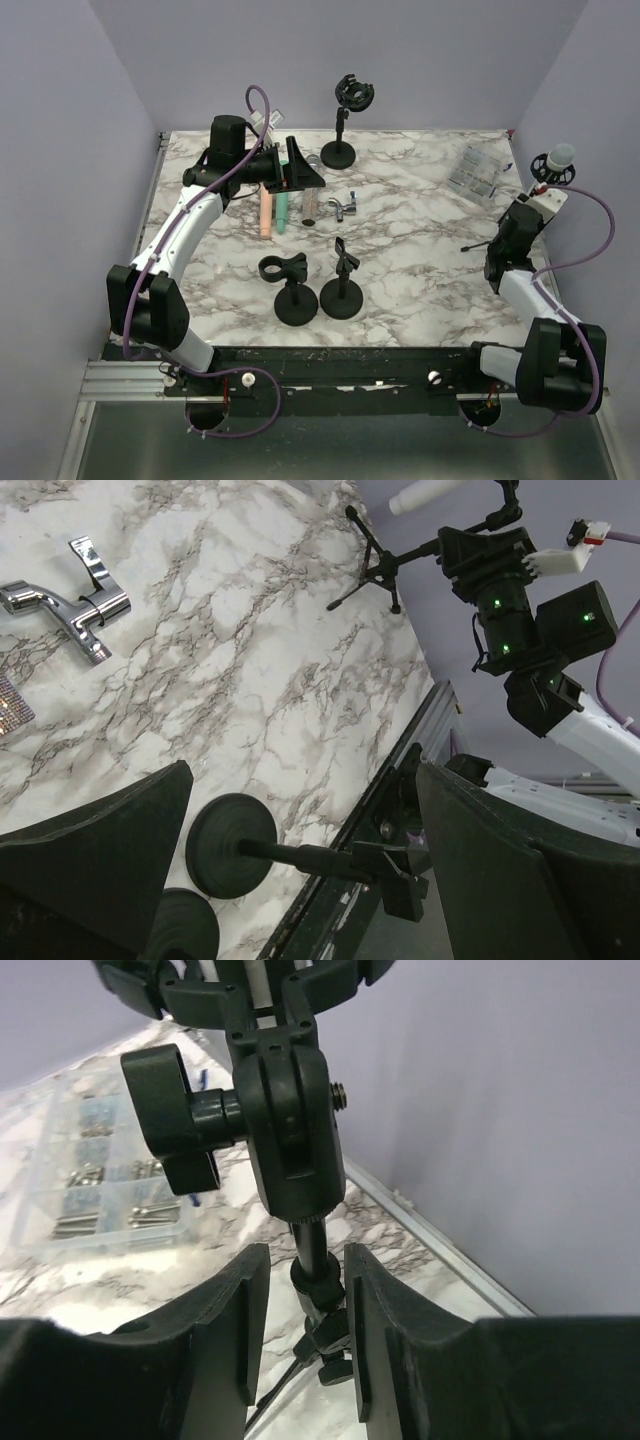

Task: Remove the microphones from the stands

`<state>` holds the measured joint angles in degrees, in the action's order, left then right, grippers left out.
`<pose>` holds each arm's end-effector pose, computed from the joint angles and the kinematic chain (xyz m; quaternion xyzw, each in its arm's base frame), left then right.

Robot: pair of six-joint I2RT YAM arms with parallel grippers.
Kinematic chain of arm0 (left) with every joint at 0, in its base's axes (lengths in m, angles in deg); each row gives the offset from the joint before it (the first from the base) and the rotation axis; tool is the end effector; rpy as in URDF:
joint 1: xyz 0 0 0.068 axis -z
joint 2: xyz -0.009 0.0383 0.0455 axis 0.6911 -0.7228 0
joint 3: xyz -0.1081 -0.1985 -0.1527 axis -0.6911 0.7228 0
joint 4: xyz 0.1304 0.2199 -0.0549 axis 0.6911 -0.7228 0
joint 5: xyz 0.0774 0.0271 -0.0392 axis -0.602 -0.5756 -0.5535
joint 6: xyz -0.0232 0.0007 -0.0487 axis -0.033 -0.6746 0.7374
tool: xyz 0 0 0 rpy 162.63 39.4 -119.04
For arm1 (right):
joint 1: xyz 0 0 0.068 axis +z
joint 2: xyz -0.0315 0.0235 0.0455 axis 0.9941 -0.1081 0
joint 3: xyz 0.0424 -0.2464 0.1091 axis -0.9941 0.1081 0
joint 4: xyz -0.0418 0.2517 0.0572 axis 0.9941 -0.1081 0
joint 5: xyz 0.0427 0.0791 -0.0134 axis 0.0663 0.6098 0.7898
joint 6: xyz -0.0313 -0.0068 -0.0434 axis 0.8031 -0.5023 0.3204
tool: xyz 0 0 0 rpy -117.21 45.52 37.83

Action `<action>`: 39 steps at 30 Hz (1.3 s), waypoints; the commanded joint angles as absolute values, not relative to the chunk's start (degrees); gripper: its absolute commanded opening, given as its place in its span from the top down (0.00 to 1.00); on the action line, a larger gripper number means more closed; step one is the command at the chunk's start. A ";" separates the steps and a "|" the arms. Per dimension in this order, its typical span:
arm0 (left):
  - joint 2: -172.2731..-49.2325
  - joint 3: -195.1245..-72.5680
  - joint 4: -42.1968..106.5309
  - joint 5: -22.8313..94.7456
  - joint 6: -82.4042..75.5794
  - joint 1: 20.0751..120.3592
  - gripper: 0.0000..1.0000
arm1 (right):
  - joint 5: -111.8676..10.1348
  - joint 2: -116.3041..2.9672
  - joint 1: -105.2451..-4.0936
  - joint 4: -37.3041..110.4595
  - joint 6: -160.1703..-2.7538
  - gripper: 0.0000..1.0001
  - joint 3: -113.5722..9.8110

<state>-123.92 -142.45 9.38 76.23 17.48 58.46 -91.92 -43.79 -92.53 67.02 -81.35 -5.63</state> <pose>0.3317 -0.1149 0.3570 0.0870 0.8064 -0.5104 0.2857 0.2470 -0.0579 0.2356 0.2829 0.6965 -0.2296 0.6182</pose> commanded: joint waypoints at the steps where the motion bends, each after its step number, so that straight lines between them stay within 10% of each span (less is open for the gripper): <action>1: -122.40 -143.14 9.89 76.83 17.18 58.75 0.01 | -85.38 -40.77 -92.55 68.33 -82.60 0.59 -4.15; 22: -123.48 -143.55 8.48 75.11 15.69 58.75 0.01 | -63.33 -30.32 -90.22 58.59 -88.24 0.79 0.69; 31: -123.27 -143.81 7.70 74.10 14.72 58.75 0.01 | -87.63 -31.13 -90.13 53.68 -92.71 0.31 0.14; 39: -123.91 -143.76 8.25 75.24 15.51 58.79 0.01 | -92.38 -37.74 -90.22 60.32 -88.31 0.13 -4.20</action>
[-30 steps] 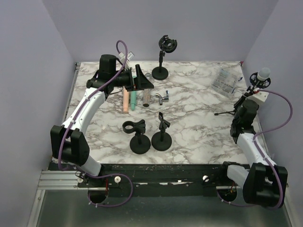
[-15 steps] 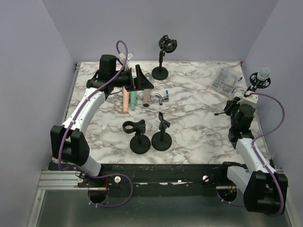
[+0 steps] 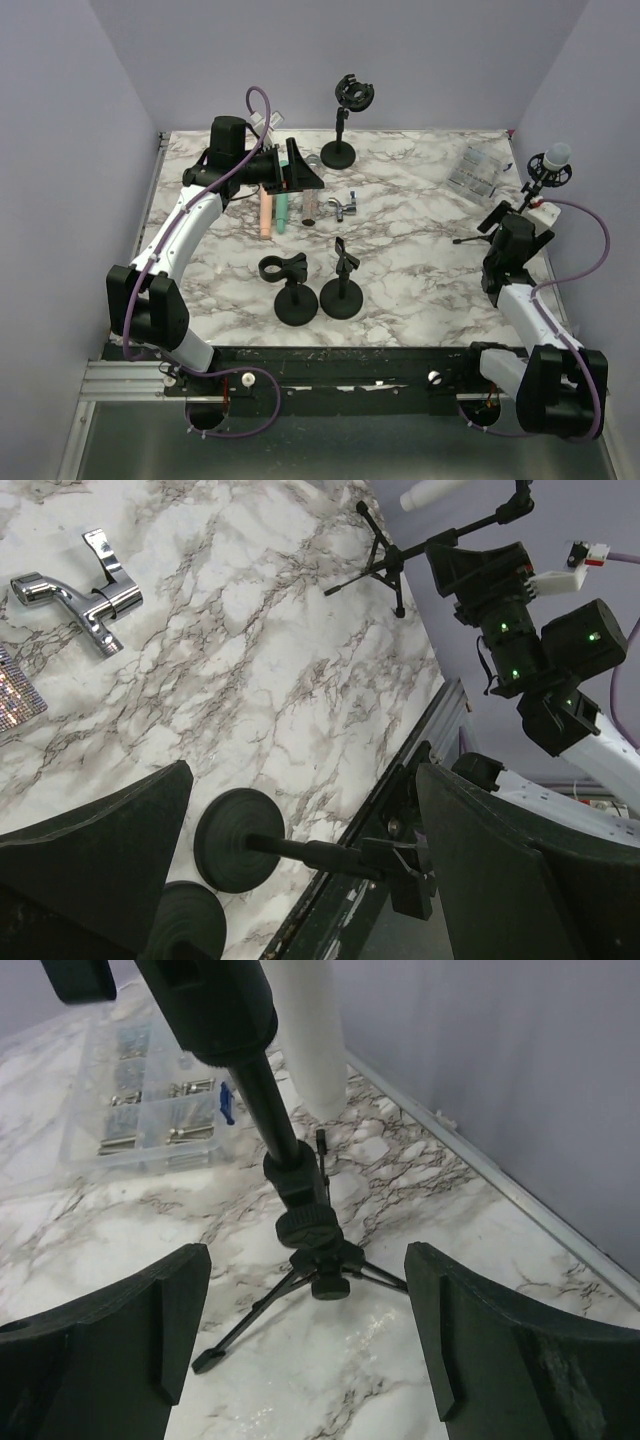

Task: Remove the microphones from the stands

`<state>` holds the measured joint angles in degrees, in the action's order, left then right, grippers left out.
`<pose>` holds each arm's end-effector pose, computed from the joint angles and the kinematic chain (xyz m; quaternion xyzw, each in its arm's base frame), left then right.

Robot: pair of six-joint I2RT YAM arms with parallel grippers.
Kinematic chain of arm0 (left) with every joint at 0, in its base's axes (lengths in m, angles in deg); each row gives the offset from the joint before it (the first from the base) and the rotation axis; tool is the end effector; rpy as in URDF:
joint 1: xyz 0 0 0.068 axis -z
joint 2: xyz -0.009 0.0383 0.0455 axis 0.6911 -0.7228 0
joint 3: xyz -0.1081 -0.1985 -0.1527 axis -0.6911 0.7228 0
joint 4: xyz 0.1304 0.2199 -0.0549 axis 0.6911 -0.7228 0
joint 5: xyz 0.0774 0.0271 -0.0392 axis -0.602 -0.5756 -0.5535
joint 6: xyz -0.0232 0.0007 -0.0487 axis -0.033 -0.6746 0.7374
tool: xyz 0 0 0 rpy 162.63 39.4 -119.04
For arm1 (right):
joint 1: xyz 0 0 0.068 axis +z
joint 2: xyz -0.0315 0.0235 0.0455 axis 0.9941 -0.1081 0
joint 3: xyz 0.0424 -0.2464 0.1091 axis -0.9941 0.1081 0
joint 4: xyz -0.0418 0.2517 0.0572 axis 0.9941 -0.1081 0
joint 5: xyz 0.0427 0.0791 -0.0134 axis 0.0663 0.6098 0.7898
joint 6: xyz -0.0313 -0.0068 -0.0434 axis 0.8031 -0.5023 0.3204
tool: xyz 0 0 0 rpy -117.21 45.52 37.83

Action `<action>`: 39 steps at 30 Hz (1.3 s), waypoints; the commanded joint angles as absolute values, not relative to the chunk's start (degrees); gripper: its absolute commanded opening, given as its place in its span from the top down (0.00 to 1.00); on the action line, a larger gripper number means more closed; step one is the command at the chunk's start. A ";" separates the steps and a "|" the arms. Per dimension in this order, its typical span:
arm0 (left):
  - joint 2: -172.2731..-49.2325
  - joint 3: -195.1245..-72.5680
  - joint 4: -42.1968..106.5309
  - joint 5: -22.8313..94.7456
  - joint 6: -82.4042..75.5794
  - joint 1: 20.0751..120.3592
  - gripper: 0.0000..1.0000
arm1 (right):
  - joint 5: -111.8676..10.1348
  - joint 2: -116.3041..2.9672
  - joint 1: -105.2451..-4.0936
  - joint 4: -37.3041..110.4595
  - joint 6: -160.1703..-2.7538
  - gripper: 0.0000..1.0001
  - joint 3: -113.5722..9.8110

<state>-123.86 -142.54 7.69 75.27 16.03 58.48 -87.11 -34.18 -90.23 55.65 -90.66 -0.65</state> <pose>0.3306 -0.1143 0.3552 0.0875 0.8131 -0.4998 0.2854 0.2168 -0.0417 0.2222 0.2967 0.7286 -0.1474 0.5995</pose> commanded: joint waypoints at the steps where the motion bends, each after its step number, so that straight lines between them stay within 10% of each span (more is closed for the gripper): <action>1: -123.85 -143.77 8.26 75.29 15.51 58.79 0.01 | -92.05 -39.49 -90.33 62.88 -87.56 0.10 -4.69; 10: -123.42 -143.76 8.26 75.31 15.42 58.83 0.02 | -86.41 -53.27 -91.24 73.14 -82.68 0.14 -9.61; 24: -123.85 -144.03 8.08 75.46 15.35 58.83 0.02 | -69.35 -55.94 -92.16 75.43 -81.05 0.72 -7.87; 39: -124.76 -143.90 8.02 75.09 15.24 58.83 0.01 | -53.92 -50.97 -79.56 71.88 -76.93 0.81 -3.31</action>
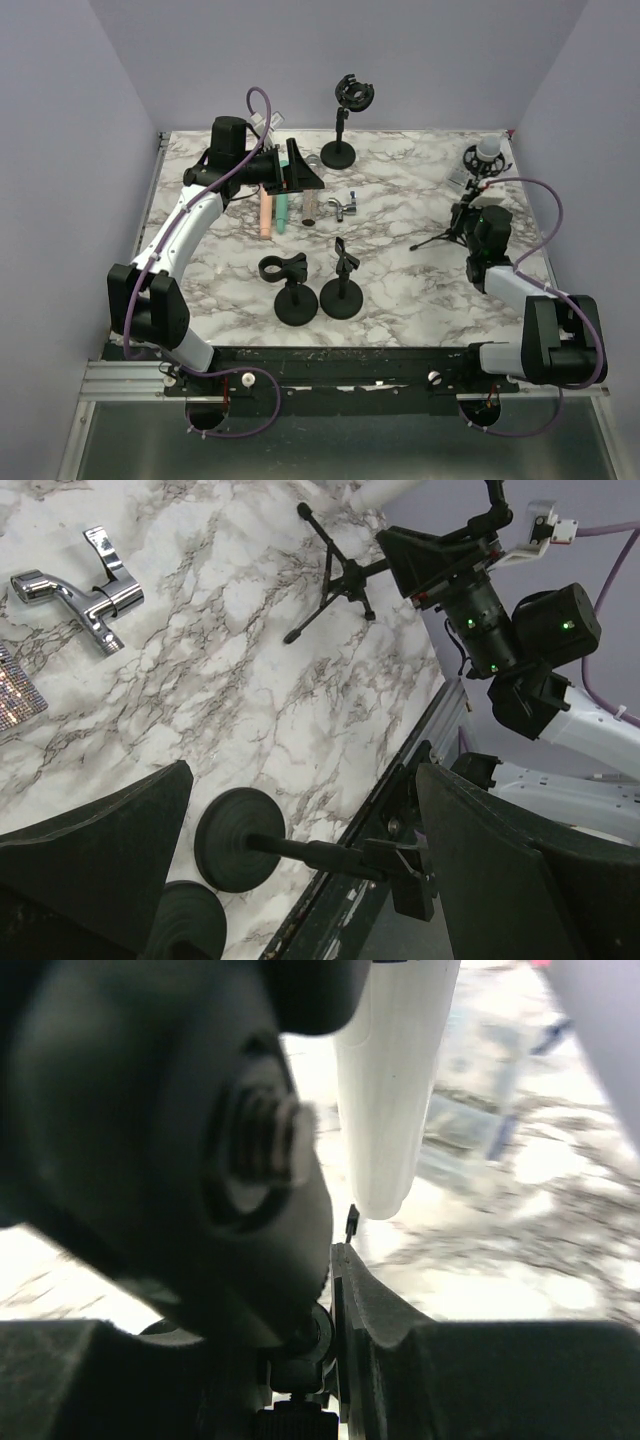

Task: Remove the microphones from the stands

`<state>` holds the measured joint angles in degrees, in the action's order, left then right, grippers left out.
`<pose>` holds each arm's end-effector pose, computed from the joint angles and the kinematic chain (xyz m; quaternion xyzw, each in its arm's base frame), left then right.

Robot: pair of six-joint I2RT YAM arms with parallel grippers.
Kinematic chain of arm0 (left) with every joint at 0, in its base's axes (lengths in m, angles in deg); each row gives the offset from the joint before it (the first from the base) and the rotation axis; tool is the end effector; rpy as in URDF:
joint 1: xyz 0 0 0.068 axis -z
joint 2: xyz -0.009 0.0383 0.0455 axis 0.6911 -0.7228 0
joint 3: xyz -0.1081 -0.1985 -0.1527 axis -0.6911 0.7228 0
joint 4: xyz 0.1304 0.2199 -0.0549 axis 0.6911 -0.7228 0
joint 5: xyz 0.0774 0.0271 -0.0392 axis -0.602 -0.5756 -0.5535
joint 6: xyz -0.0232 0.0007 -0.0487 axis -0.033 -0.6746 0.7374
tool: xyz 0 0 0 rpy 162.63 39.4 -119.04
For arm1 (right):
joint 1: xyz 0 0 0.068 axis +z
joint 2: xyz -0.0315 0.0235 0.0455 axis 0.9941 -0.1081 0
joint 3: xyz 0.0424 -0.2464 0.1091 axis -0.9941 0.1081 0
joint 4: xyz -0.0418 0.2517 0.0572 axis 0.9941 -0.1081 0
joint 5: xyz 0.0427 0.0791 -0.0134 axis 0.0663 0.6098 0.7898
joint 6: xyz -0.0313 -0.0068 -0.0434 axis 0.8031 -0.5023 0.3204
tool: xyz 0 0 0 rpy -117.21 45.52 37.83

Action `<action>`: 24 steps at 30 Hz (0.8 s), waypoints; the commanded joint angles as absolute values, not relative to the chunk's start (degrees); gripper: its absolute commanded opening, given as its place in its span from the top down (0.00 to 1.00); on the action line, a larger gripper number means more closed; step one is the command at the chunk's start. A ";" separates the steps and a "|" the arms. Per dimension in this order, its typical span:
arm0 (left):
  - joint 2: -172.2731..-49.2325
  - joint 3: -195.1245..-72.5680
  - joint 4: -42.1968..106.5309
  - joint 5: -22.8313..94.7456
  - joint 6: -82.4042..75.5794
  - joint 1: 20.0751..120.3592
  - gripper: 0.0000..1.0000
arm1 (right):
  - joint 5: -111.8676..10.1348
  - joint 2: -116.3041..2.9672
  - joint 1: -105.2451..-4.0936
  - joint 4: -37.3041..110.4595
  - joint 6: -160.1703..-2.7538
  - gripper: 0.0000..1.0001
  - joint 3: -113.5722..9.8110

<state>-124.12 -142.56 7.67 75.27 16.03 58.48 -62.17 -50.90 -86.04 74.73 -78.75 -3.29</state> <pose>0.3316 -0.1145 0.3538 0.0866 0.8140 -0.4995 0.2836 0.2682 -0.0129 0.2056 0.0630 0.7673 -0.0143 0.6380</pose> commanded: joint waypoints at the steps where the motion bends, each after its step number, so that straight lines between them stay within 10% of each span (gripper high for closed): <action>1: -124.81 -144.02 7.89 75.03 15.11 58.83 0.02 | -53.49 -51.16 -77.59 71.25 -75.57 0.82 -3.82; 24: -119.21 -138.48 16.59 72.42 11.18 62.26 0.02 | -31.45 -50.39 -70.72 73.69 -73.09 0.76 -1.74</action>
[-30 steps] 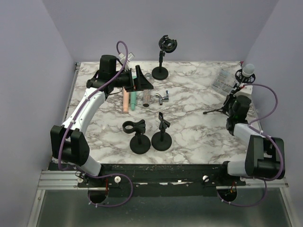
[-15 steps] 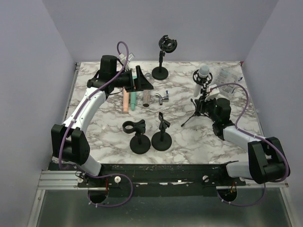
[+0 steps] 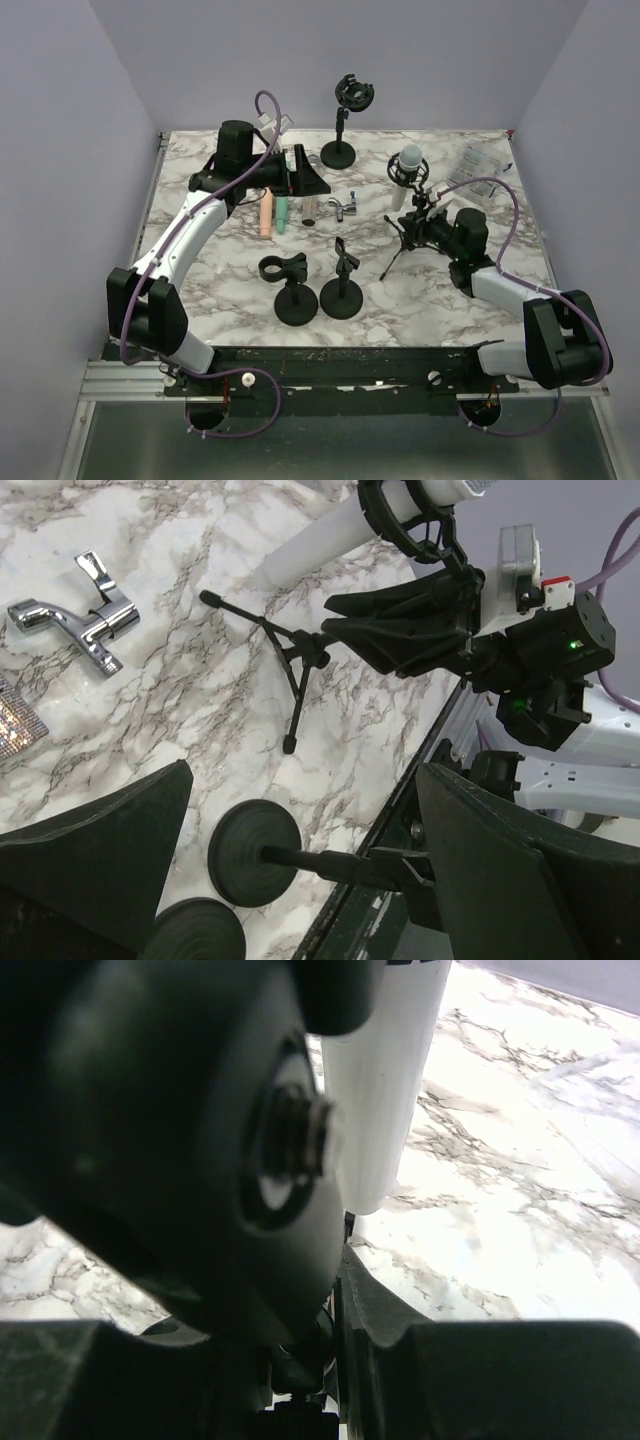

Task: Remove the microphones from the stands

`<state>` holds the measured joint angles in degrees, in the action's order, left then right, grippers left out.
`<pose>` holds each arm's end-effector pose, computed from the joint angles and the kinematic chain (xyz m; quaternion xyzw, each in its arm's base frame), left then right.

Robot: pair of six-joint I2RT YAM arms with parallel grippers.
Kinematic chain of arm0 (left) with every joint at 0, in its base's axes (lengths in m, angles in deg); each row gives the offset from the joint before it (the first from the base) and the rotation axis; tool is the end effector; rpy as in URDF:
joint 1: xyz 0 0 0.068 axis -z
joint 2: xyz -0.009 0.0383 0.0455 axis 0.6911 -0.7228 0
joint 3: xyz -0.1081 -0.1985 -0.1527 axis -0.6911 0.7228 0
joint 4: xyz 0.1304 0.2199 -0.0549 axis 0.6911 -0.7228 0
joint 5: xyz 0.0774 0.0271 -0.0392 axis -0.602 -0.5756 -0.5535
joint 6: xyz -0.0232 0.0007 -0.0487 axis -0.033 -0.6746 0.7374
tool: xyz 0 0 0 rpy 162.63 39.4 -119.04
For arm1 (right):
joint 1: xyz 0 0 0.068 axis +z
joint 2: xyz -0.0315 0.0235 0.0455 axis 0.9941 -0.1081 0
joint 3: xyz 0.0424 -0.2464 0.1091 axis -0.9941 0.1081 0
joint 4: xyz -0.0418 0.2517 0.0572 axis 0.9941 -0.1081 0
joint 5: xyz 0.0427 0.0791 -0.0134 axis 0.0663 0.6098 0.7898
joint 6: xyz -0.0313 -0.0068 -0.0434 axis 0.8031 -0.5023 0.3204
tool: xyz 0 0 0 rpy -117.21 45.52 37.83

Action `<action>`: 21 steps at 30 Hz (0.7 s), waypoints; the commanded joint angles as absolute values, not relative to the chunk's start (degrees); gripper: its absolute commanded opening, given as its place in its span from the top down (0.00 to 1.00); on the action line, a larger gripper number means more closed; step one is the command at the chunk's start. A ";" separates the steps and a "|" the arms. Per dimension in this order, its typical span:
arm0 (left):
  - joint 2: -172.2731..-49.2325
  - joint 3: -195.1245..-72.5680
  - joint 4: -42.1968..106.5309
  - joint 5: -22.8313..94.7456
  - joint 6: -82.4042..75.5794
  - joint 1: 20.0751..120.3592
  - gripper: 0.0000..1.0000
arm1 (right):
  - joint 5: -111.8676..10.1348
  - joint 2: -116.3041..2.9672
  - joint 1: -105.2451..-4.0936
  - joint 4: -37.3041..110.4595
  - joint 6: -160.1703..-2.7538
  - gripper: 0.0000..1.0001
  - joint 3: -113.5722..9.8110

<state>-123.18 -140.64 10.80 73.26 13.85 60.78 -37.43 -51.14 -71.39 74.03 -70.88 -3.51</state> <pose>0.3258 -0.1266 0.3521 0.1169 0.8071 -0.4907 0.3068 0.2581 0.0698 0.2049 -0.2217 0.7371 0.1880 0.6100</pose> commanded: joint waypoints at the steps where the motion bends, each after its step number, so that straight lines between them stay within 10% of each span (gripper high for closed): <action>1: -118.28 -137.89 17.86 72.45 10.70 62.63 0.01 | -31.72 -50.15 -70.74 73.93 -73.12 0.72 -1.50; 9: -110.92 -135.74 21.84 68.56 5.92 68.59 0.01 | -41.38 -45.10 -70.75 80.22 -78.37 0.26 3.04; 11: -109.71 -136.44 22.76 67.30 5.67 70.42 0.01 | -46.43 -42.68 -70.70 81.89 -81.41 0.00 5.44; 21: -111.58 -137.43 34.08 49.69 -2.66 84.67 0.02 | -73.71 -26.86 -70.79 77.94 -95.69 0.00 14.47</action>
<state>-108.56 -136.02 25.86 60.60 2.72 79.64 -57.01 -32.80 -70.89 80.35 -87.77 11.70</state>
